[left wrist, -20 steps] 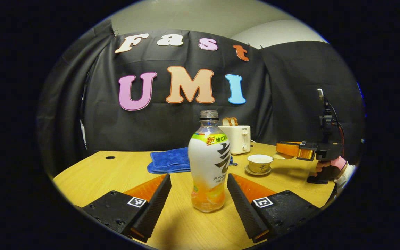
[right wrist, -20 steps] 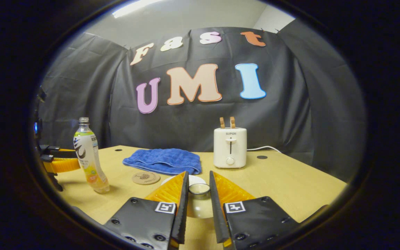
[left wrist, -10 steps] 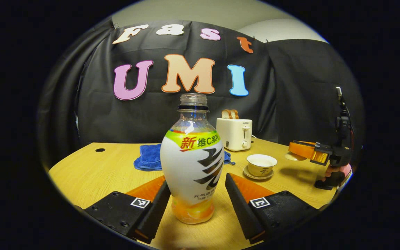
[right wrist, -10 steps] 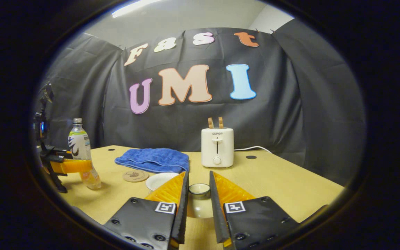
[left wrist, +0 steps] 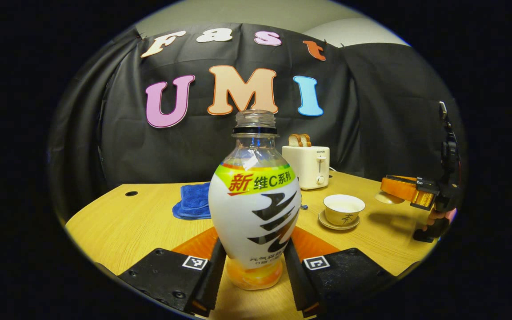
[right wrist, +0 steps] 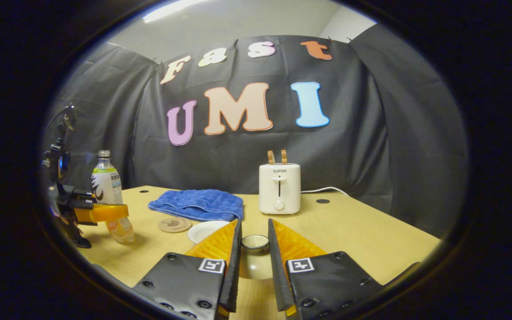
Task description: Open the teacup lid with one hand, grasp the water bottle and pour water into the teacup with the other hand; after pouring, place the water bottle on the coaster and then close the teacup lid.
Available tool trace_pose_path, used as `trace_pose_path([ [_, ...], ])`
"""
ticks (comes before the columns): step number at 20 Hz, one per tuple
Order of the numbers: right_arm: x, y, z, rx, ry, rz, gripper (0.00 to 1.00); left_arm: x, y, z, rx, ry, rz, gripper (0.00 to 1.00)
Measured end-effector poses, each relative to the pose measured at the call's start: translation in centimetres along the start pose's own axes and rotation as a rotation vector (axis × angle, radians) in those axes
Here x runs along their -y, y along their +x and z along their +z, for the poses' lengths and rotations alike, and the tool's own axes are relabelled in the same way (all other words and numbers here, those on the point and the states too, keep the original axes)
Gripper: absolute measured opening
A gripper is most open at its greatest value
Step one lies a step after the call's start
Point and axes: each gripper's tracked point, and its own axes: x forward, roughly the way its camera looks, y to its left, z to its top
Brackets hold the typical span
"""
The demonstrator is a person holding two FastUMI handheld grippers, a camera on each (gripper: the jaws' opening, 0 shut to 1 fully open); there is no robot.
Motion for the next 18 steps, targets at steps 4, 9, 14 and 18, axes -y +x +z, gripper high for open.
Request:
trace_pose_path([
  [4, 0.0, 0.1, 0.0, -0.001, 0.000, 0.000, 0.38, 1.1, 0.9, 0.0, -0.023, 0.025, 0.001, 0.63],
  [9, 0.6, 0.1, 0.0, 0.000, 0.000, -0.020, 0.37, 2.5, 2.5, 0.1, -0.064, 0.176, -0.023, 0.63],
  [14, 1.7, 0.1, 0.0, 0.001, 0.000, -0.051, 0.37, 1.3, 4.9, 0.4, -0.109, 0.412, 0.024, 0.63],
  [18, 2.2, 0.1, 0.1, 0.001, 0.000, -0.069, 0.37, 0.5, 6.0, 0.9, -0.136, 0.626, 0.044, 0.64],
])
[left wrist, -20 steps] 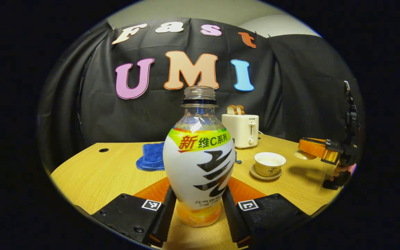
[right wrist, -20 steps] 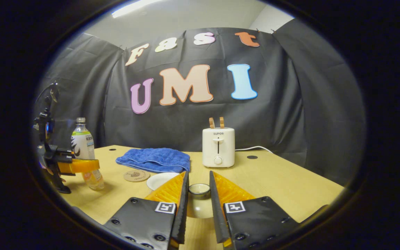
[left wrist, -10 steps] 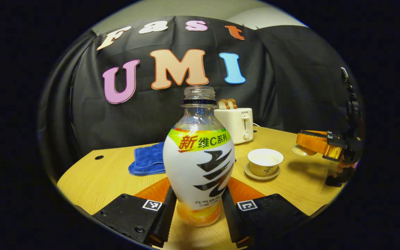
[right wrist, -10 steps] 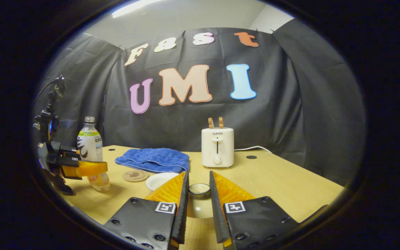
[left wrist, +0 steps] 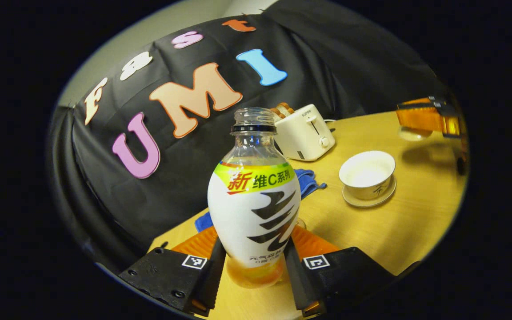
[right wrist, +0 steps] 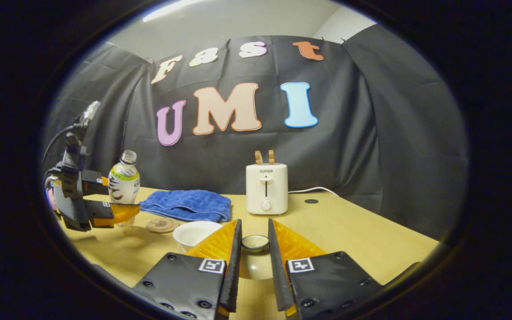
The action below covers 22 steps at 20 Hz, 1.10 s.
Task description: Open the teacup lid with one hand, grasp the water bottle and pour water into the teacup with the other hand; after pouring, place the water bottle on the coaster and then close the teacup lid.
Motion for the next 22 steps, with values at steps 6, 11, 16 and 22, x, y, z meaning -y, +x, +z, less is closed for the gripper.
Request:
trace_pose_path([
  [6, 0.5, 0.1, -0.1, 0.000, 0.000, -0.014, 0.37, 0.1, 1.3, 0.2, -0.029, 0.369, -0.004, 0.63],
  [11, 0.6, 0.1, 0.0, 0.001, -0.001, -0.016, 0.37, 0.9, 2.3, 0.1, -0.063, 0.530, -0.061, 0.63],
  [16, 0.6, 0.1, 0.0, 0.000, -0.001, -0.016, 0.38, 0.8, 3.0, 0.3, -0.095, 0.710, -0.085, 0.62],
  [22, 0.6, 0.1, 0.0, 0.000, -0.001, -0.017, 0.37, 1.8, 3.0, 0.9, -0.121, 0.879, -0.138, 0.58],
])
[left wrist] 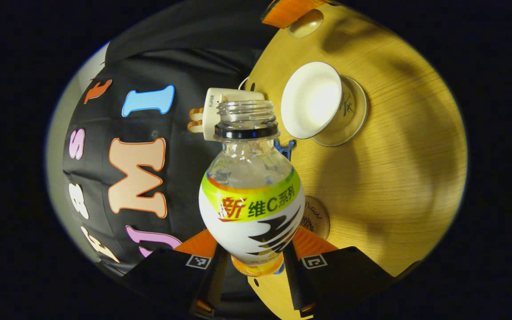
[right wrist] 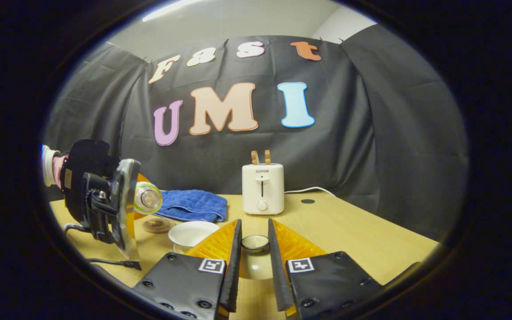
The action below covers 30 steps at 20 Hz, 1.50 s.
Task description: Open the teacup lid with one hand, grasp the water bottle and pour water into the teacup with the other hand; after pouring, place the water bottle on the coaster and then close the teacup lid.
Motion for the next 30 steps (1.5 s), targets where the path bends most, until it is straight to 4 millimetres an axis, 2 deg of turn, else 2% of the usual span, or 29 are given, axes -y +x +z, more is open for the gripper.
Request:
trace_pose_path([
  [4, 0.0, -0.1, 0.0, 0.000, 0.000, 0.000, 0.38, 0.2, 1.7, 0.6, -0.032, 0.116, -0.041, 0.58],
  [11, 0.0, 0.0, 0.0, 0.001, 0.000, 0.000, 0.36, 1.3, 3.2, 0.6, -0.054, 0.227, -0.092, 0.58],
  [16, 0.0, 0.0, 0.0, 0.000, 0.000, 0.000, 0.37, 0.9, 3.6, -0.1, -0.079, 0.314, -0.113, 0.58],
  [22, 0.0, 0.0, 0.0, -0.001, 0.000, 0.001, 0.38, 0.8, 3.8, 0.2, -0.089, 0.380, -0.147, 0.58],
  [27, 0.0, -0.1, 0.0, -0.002, 0.000, 0.002, 0.37, -0.9, 4.3, 0.1, -0.125, 0.413, -0.148, 0.58],
  [30, 0.0, -0.1, 0.0, -0.002, 0.000, 0.004, 0.38, -1.3, 3.8, 0.1, -0.140, 0.456, -0.156, 0.58],
])
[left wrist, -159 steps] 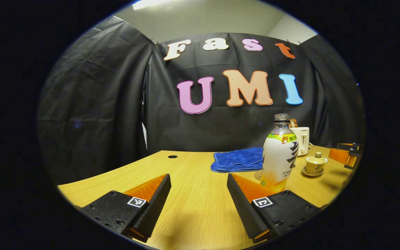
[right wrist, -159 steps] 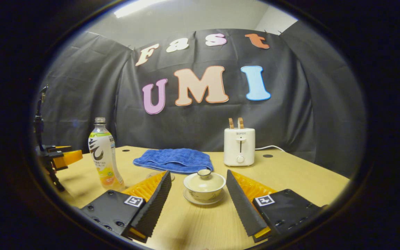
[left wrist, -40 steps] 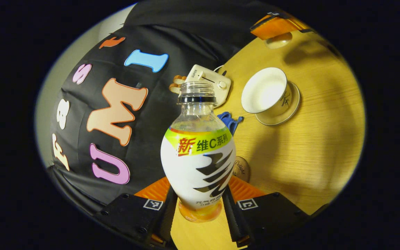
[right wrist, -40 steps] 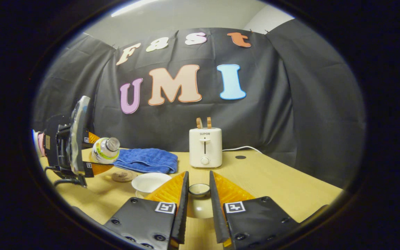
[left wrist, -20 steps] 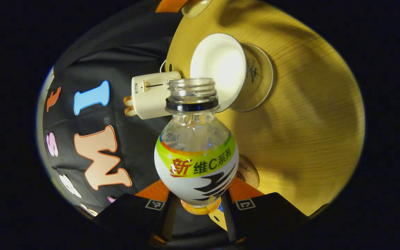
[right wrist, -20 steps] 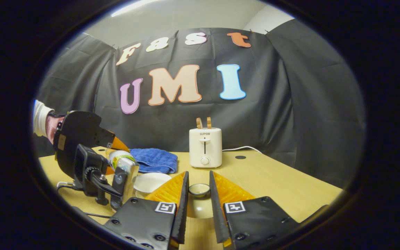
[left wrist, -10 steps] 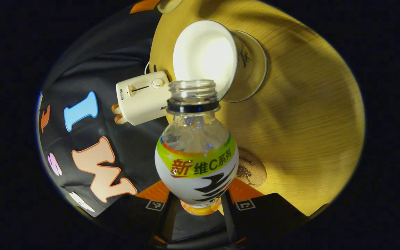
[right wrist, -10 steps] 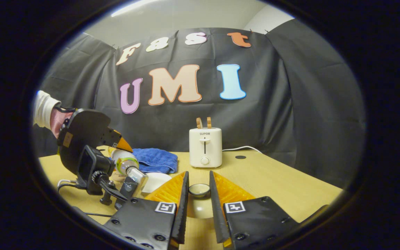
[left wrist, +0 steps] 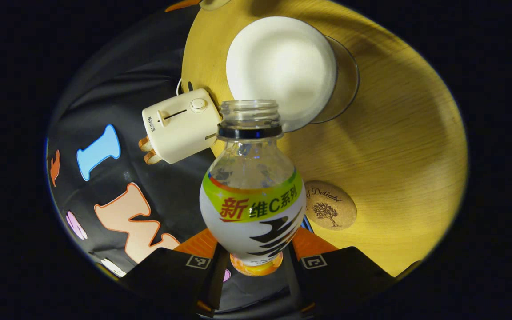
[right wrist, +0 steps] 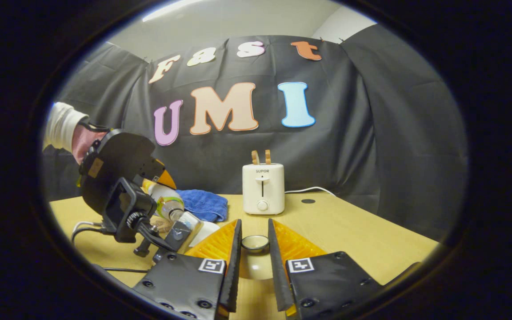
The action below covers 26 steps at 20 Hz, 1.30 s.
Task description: Open the teacup lid with one hand, grasp the water bottle and pour water into the teacup with the other hand; after pouring, place the water bottle on the coaster and then close the teacup lid.
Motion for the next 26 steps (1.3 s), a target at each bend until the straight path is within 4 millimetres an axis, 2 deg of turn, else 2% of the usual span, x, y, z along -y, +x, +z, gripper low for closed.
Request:
trace_pose_path([
  [13, 0.0, 0.0, 0.0, 0.000, 0.000, 0.002, 0.38, -2.1, -0.6, -0.3, -0.010, 0.070, 0.043, 0.59],
  [26, 0.0, 0.0, 0.0, 0.002, -0.001, 0.000, 0.37, -2.9, -1.8, -0.2, 0.010, 0.123, 0.087, 0.59],
])
